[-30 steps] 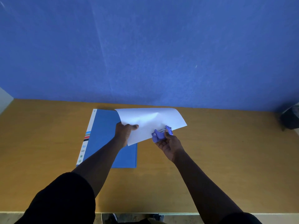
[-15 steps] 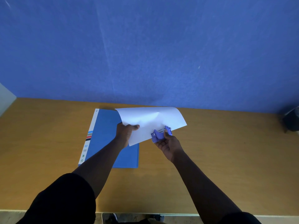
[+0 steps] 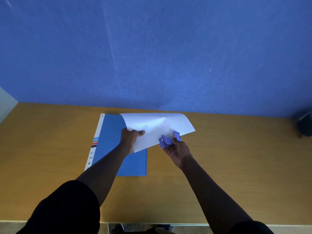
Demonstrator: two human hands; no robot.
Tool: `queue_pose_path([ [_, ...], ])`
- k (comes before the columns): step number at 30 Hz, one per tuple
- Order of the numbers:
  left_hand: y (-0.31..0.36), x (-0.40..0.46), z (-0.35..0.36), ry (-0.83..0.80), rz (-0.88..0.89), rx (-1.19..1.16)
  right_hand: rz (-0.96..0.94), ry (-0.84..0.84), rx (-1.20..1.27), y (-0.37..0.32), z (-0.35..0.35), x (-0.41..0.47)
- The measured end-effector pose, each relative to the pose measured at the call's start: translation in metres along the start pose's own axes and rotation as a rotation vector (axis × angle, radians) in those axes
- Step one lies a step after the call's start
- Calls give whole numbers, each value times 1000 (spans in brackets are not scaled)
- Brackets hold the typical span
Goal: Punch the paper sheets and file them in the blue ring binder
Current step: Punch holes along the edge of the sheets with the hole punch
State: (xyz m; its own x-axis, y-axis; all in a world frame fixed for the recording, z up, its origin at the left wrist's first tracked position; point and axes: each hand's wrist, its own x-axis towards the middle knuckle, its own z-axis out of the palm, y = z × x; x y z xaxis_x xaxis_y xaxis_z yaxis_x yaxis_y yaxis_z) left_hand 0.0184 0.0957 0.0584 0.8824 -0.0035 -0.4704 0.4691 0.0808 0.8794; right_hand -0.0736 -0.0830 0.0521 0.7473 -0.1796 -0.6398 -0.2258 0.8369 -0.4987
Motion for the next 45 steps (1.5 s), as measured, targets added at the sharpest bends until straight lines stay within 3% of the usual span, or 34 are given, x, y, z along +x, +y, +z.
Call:
queue_pose_path([
  [45, 5, -6, 0, 6, 8, 9, 17, 1, 13, 0, 0, 4],
])
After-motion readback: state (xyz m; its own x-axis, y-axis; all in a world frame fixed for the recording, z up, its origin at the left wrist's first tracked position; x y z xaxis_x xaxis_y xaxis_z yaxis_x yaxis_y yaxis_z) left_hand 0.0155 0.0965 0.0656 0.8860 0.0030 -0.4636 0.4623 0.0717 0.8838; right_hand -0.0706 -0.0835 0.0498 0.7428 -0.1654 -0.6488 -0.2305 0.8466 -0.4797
